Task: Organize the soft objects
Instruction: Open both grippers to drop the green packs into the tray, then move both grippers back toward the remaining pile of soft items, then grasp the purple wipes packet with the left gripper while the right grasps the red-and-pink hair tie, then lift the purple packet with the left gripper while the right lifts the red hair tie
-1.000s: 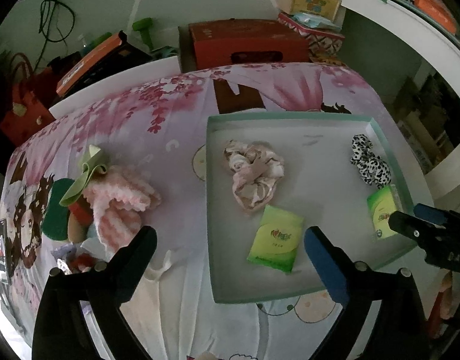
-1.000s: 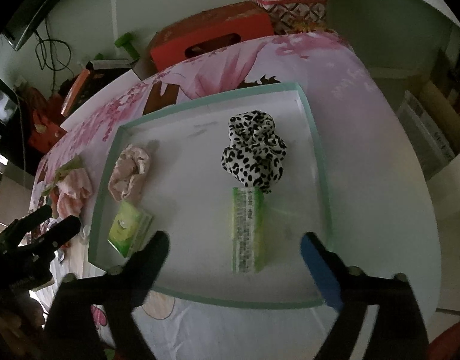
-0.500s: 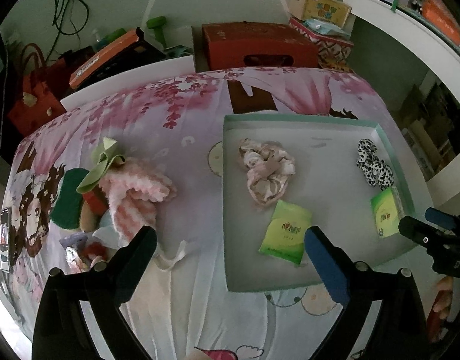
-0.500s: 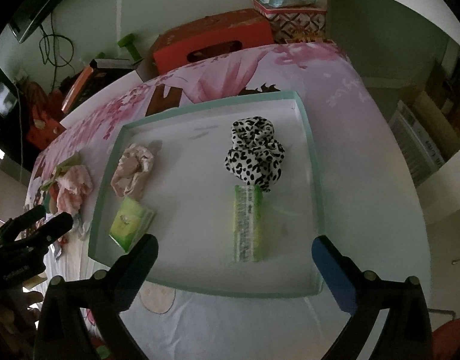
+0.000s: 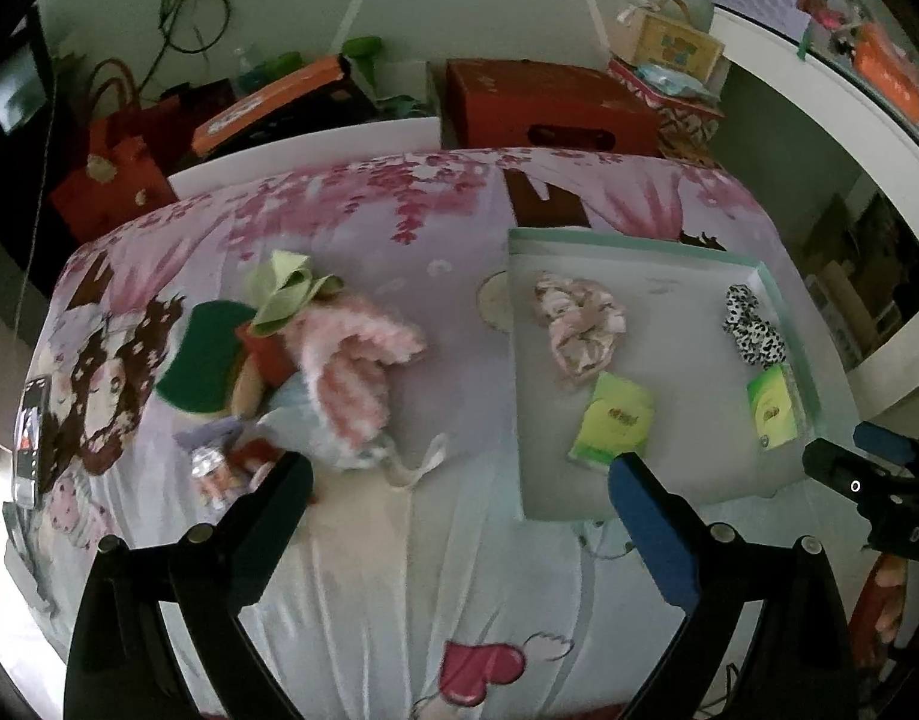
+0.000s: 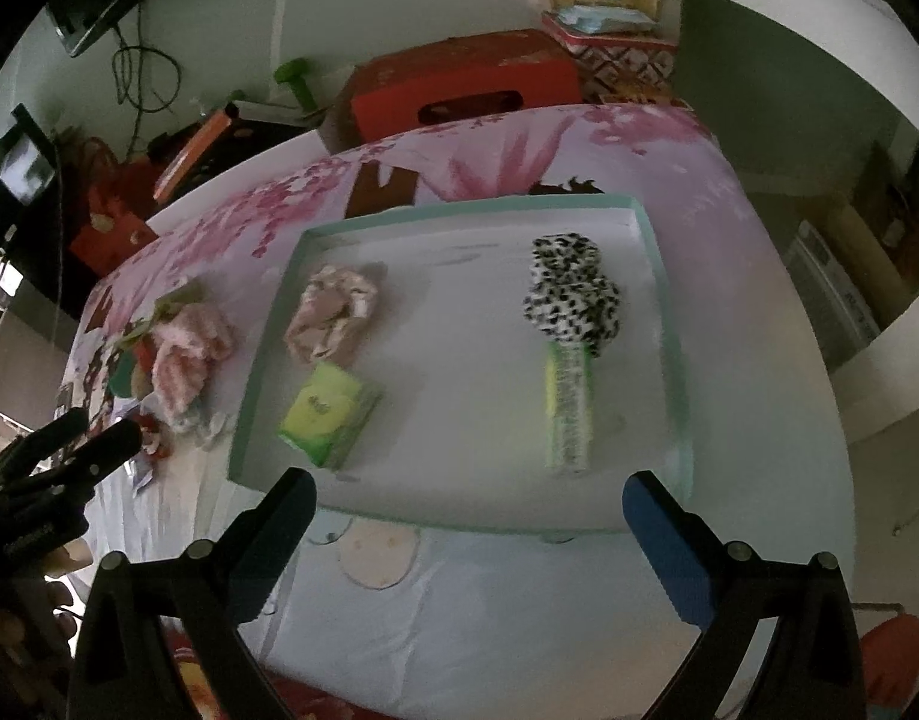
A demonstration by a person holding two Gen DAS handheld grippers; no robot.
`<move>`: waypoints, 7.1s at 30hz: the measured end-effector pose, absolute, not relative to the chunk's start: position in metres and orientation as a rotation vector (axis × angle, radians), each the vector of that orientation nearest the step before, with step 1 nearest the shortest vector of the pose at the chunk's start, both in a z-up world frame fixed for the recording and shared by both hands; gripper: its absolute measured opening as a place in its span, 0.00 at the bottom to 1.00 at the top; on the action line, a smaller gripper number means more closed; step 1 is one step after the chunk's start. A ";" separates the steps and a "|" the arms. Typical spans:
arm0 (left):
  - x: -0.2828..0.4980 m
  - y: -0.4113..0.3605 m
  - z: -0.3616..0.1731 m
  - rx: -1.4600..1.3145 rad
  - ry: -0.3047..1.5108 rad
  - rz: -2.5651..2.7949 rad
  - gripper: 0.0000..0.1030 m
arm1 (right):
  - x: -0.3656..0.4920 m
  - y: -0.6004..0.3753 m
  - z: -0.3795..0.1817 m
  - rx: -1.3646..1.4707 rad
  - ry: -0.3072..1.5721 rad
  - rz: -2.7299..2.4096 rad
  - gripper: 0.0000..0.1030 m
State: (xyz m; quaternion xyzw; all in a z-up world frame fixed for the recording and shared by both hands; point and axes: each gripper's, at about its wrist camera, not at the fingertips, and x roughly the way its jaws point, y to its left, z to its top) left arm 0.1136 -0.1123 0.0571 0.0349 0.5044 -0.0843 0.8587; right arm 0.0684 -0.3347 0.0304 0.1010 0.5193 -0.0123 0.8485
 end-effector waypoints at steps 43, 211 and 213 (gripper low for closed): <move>0.085 0.102 0.041 -0.152 1.085 0.039 0.96 | 0.100 -0.106 0.026 -0.012 1.157 0.203 1.00; 0.114 0.103 -0.050 -0.315 1.221 -0.062 0.49 | 0.097 -0.028 -0.051 -0.163 1.216 0.506 0.42; 0.114 0.103 -0.050 -0.314 1.221 -0.063 0.49 | 0.098 -0.026 -0.053 -0.171 1.218 0.506 0.42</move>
